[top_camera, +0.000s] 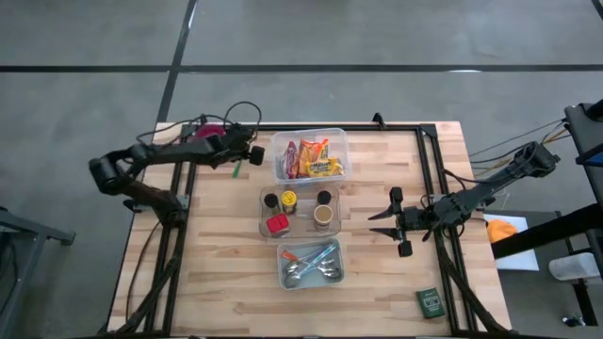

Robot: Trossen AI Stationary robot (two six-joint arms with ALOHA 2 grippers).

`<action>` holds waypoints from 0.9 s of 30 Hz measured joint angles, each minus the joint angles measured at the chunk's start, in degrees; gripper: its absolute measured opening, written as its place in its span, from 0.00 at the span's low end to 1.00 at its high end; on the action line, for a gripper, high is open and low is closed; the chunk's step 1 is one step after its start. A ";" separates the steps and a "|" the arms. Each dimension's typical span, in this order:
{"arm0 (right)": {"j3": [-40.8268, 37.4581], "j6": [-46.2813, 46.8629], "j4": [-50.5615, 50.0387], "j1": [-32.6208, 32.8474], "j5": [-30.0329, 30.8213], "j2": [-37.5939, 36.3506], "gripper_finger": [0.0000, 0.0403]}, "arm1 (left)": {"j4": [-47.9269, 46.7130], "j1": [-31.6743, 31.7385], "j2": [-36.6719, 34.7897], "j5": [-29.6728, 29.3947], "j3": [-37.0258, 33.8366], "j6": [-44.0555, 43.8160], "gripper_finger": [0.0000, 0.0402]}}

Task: Pick & Place Food Item
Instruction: Put the green spoon into the gray bin

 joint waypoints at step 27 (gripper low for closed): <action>0.00 -0.02 0.00 0.00 -0.01 0.02 0.32 | 8.79 -29.82 -34.30 3.67 -8.04 7.42 0.02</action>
